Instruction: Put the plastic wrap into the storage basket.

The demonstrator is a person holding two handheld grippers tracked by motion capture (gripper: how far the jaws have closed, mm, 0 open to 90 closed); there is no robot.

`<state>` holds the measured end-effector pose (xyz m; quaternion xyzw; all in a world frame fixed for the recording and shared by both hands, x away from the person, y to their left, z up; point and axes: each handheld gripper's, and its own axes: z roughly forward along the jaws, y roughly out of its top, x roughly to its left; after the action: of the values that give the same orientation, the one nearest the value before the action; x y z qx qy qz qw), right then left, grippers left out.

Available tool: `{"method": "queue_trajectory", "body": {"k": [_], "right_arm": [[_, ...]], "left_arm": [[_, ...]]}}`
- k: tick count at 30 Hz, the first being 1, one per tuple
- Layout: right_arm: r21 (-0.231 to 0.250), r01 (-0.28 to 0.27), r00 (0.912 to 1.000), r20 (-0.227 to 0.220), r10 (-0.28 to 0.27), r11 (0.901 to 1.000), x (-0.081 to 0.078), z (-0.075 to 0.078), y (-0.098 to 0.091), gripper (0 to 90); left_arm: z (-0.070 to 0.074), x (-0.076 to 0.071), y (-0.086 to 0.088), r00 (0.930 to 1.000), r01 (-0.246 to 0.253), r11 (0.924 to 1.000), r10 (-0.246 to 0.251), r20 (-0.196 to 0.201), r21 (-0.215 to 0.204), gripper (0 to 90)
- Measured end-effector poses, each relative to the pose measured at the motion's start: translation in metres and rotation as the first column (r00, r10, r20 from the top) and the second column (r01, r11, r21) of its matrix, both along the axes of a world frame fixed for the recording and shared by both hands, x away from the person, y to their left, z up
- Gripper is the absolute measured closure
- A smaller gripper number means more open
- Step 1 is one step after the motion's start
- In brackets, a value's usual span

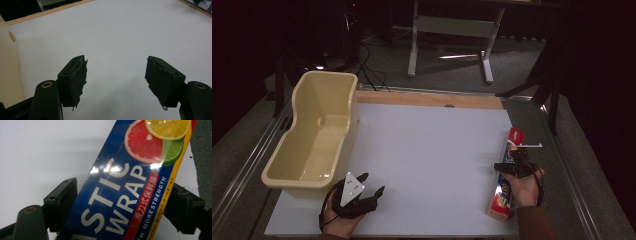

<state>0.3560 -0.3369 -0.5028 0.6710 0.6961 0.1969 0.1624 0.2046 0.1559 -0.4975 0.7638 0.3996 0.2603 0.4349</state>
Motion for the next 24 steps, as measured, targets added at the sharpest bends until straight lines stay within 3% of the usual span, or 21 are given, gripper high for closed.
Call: {"method": "queue_trajectory", "body": {"k": [3, 5, 6, 9, 10, 11, 12, 15, 17, 21, 24], "right_arm": [[-0.017, -0.077, 0.9969, -0.019, 0.076, 0.9969, 0.002, 0.002, 0.005, 21.1], [-0.032, -0.159, 0.9870, -0.027, 0.159, 0.9867, 0.001, 0.003, 0.013, 24.2], [-0.041, -0.200, 0.9794, -0.035, 0.199, 0.9789, 0.000, 0.004, 0.017, 26.0], [-0.077, -0.321, 0.9461, -0.073, 0.315, 0.9441, -0.002, 0.007, 0.030, 30.3], [-0.077, -0.321, 0.9461, -0.073, 0.315, 0.9441, -0.002, 0.007, 0.030, 30.3], [-0.085, -0.357, 0.9328, -0.087, 0.350, 0.9303, -0.003, 0.008, 0.034, 31.2], [-0.073, -0.377, 0.9235, -0.106, 0.369, 0.9233, -0.003, 0.010, 0.039, 32.2], [-0.048, -0.332, 0.9358, -0.142, 0.323, 0.9419, 0.003, 0.012, 0.040, 33.0], [-0.046, -0.312, 0.9366, -0.182, 0.299, 0.9488, 0.010, 0.013, 0.043, 34.1], [-0.064, -0.265, 0.9263, -0.294, 0.236, 0.9621, 0.022, 0.014, 0.050, 37.2], [-0.077, -0.254, 0.9115, -0.353, 0.211, 0.9642, 0.028, 0.015, 0.053, 37.8]], "left_arm": [[0.000, 0.001, 0.000, 1.0000, 0.000, 1.0000, 0.000, 0.000, 0.002, 33.2], [0.000, 0.001, -0.001, 1.0000, 0.001, 1.0000, -0.001, -0.001, 0.004, 33.3], [0.000, 0.001, -0.001, 1.0000, 0.002, 1.0000, -0.002, -0.001, 0.004, 33.4], [0.000, 0.001, 0.000, 1.0000, 0.002, 1.0000, -0.002, 0.000, 0.003, 33.5], [0.000, 0.001, 0.000, 1.0000, 0.002, 1.0000, -0.002, 0.000, 0.003, 33.5], [0.000, 0.001, 0.000, 1.0000, -0.001, 1.0000, 0.001, 0.000, -0.001, 33.5], [0.000, 0.001, 0.000, 1.0000, 0.000, 1.0000, 0.000, -0.001, -0.001, 33.5], [0.000, 0.001, 0.000, 1.0000, 0.000, 1.0000, 0.000, -0.002, 0.000, 33.5], [0.000, 0.001, 0.000, 1.0000, 0.001, 1.0000, -0.001, -0.001, -0.002, 33.5], [0.000, 0.001, 0.000, 1.0000, -0.001, 1.0000, 0.001, -0.001, -0.005, 33.5], [0.000, 0.001, 0.000, 1.0000, 0.001, 1.0000, -0.001, 0.001, -0.003, 33.5]]}}
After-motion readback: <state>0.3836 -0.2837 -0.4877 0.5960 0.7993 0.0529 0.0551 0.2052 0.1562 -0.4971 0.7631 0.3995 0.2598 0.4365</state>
